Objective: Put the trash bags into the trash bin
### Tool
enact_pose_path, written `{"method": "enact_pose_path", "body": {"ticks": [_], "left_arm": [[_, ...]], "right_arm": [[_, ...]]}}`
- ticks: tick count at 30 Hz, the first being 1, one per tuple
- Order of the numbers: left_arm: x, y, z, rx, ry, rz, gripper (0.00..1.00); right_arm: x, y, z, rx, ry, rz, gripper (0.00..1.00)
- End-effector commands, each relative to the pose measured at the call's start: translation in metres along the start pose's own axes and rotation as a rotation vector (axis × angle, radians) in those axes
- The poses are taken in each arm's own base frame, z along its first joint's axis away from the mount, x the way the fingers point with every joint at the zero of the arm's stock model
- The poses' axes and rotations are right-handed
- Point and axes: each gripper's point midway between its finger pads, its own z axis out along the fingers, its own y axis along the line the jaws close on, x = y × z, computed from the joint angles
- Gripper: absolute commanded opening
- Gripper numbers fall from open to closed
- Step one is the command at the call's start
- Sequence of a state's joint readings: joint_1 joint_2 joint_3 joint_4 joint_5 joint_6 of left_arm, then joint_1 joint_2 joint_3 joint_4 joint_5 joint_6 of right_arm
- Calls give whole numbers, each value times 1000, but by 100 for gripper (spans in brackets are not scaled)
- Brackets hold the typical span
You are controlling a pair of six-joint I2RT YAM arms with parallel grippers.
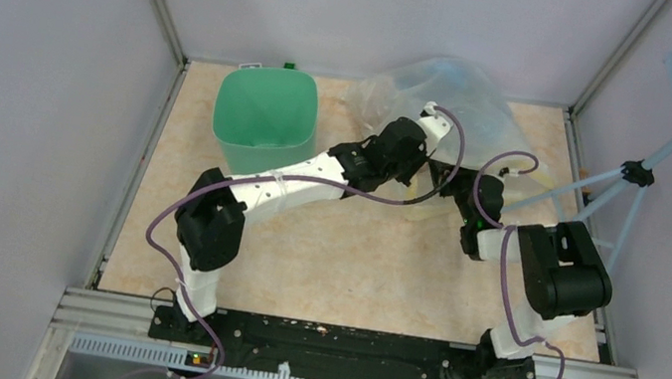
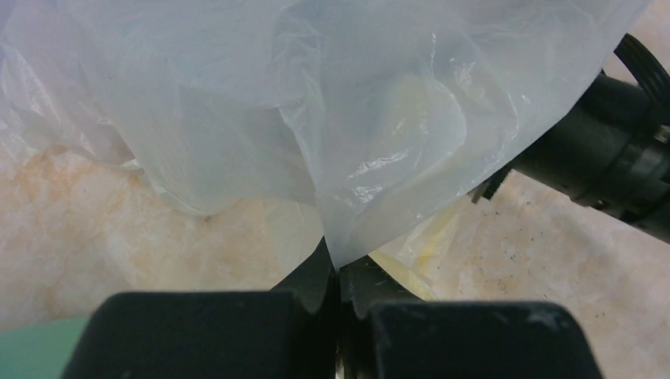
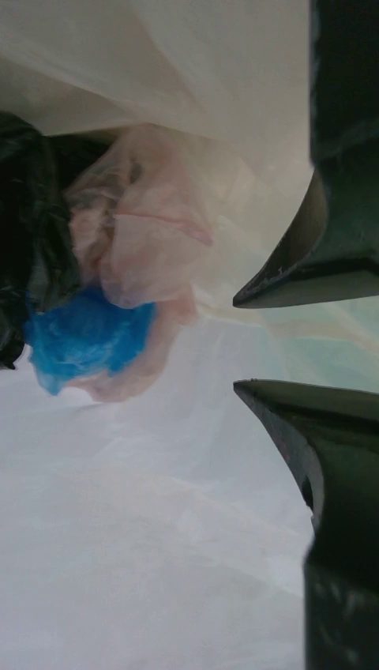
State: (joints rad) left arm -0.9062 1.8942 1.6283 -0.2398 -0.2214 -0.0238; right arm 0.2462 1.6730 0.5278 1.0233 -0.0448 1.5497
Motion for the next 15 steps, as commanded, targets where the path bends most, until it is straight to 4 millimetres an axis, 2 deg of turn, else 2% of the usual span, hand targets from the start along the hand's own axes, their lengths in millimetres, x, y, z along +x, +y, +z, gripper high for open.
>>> {"method": "enact_pose_path", "body": {"ticks": [1,5,7,10,15], "left_arm": [[-33,9,-25,1,-84,-20,0],[-33,9,-24,13,-80,-44,0],[-32,9,-23,18,-75,-50,0],[-27,10,-20,13,-64,-51,0],[-21,13,-12,10,-51,-56,0]], "right_arm": [[-31,-5,23,72,-127,-9,47],[-54,-18,37,175,-215,-27,67],[-64,-22,41,204,-246,-28,73],[-75,-28,46,228,-277,-20,78],[-82,-43,68,255,-278,14,78]]}}
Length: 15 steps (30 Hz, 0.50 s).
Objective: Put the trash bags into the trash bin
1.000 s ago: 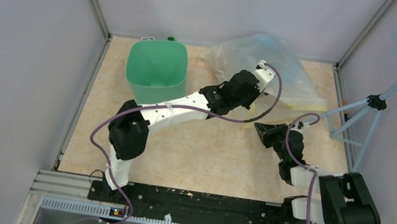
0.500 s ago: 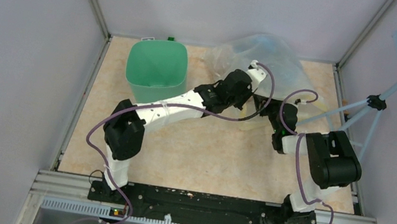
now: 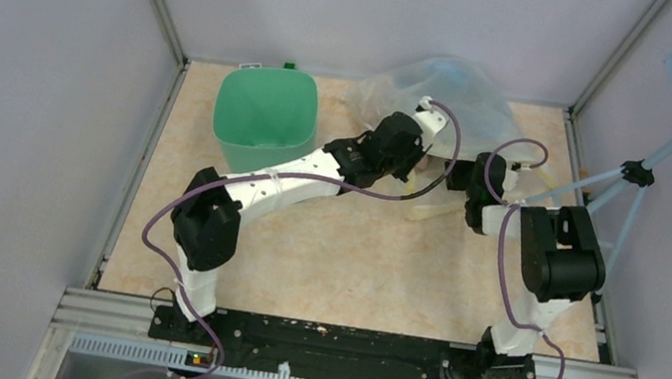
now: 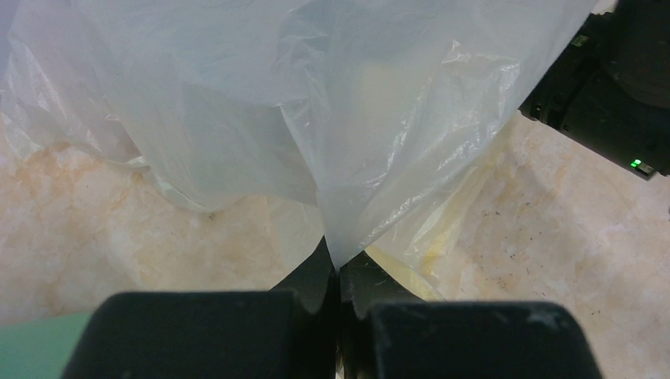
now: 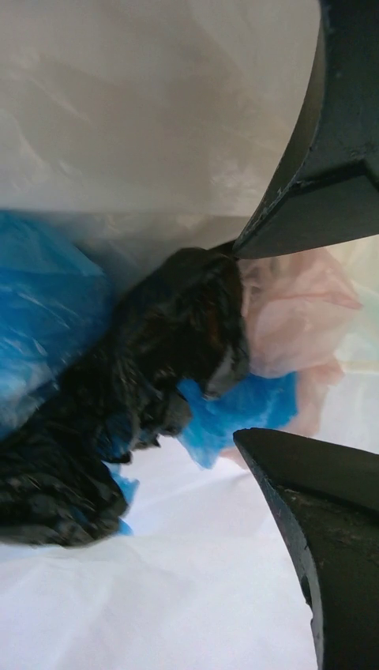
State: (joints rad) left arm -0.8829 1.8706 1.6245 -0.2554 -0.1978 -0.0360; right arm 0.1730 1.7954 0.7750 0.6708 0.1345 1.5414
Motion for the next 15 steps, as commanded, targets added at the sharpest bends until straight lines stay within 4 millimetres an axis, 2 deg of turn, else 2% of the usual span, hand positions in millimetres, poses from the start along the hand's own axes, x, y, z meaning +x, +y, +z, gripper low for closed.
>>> {"method": "enact_pose_path", "body": {"ticks": [1,5,6,8,9,11,12,15], "left_arm": [[-16,5,-5,-4,-48,-39,0],[-3,15,7,-24,-24,-46,0],[-2,17,9,-20,-23,-53,0],[-1,20,13,-17,-24,-60,0],[-1,21,14,-17,-25,-63,0],[-2,24,18,-20,-27,-64,0],[-3,24,20,-22,-28,-64,0],[-4,27,25,-26,-32,-64,0]], "right_arm": [[-6,-8,29,37,-28,15,78],[-2,-3,50,37,-12,-16,76],[-1,-1,54,36,-12,-25,70],[-3,6,57,12,-20,-30,44],[-4,10,56,-5,-17,-33,27],[-5,17,46,-27,-15,-55,8],[-5,14,38,-17,-12,-64,2],[-6,16,9,-42,1,-65,0]]}}
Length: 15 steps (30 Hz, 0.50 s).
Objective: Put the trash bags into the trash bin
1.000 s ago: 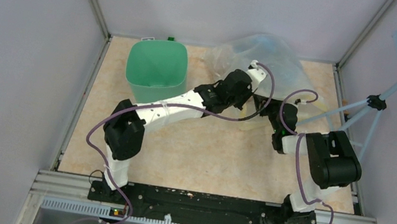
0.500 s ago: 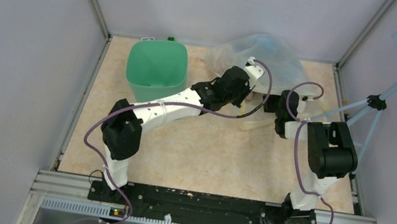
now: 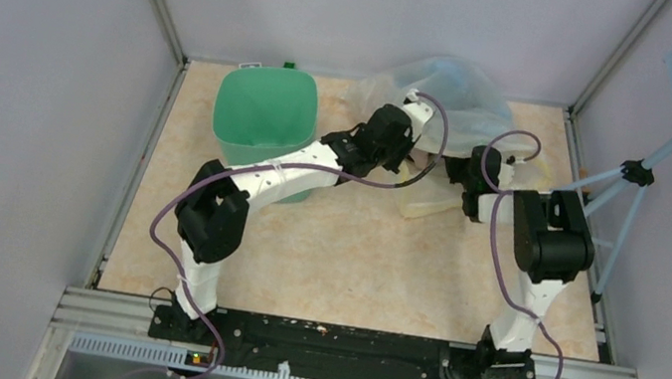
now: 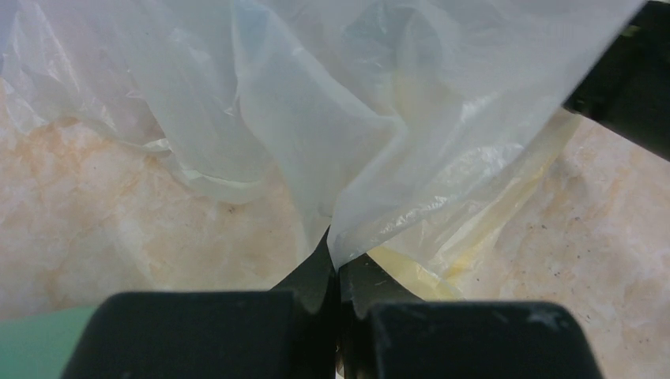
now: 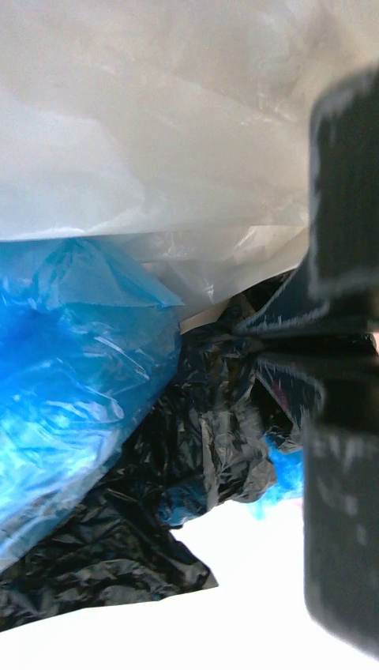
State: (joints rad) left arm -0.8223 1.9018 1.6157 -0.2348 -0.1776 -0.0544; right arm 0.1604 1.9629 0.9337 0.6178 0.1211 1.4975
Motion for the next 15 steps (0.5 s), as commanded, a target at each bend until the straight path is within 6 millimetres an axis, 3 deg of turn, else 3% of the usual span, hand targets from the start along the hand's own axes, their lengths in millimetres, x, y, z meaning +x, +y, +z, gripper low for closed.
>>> {"method": "enact_pose_path", "body": {"ticks": [1,9,15], "left_arm": [[-16,-2,11,10,-56,-19,0],[-16,-5,27,19,-53,-35,0],[-21,-10,43,28,-56,-63,0]], "right_arm": [[-8,33,-45,-115,5,-19,0],[22,19,-118,-155,209,-88,0],[41,-5,-182,-125,368,-287,0]]}}
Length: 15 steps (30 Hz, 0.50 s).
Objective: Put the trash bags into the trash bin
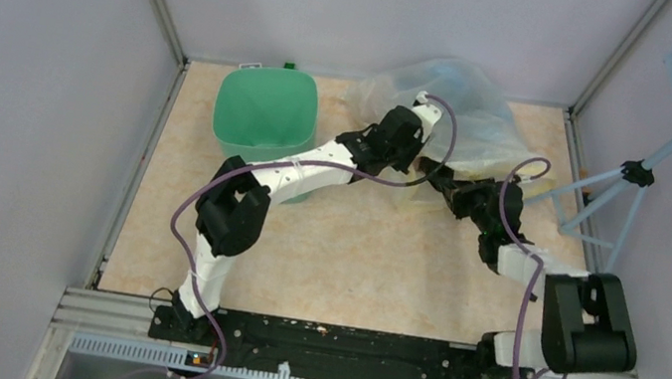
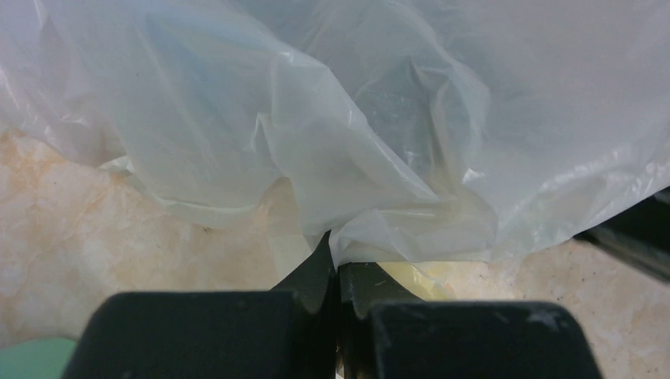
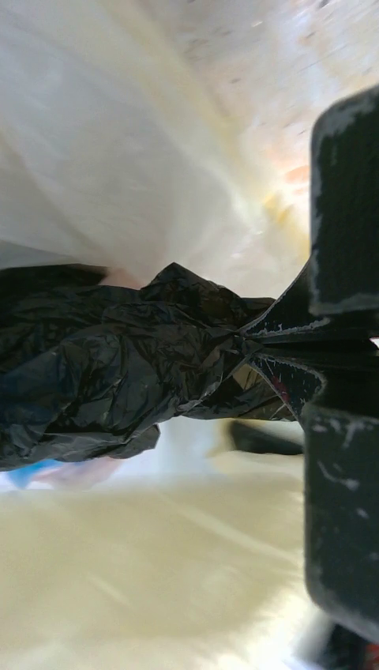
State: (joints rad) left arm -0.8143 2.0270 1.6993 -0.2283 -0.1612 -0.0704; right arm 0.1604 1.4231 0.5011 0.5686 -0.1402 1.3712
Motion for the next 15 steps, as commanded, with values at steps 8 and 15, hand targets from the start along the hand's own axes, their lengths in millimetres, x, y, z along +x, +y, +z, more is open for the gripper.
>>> {"method": "enact_pose_path", "body": {"ticks": [8,15], "left_arm": [[-13,-7,43,20,-44,-74,0],[10,-12,82,33,-13,-86,0]], "right_arm": [[25,39,-119,-117,100,-447,0],[10,122,-180,-192,47,-686,0]]}}
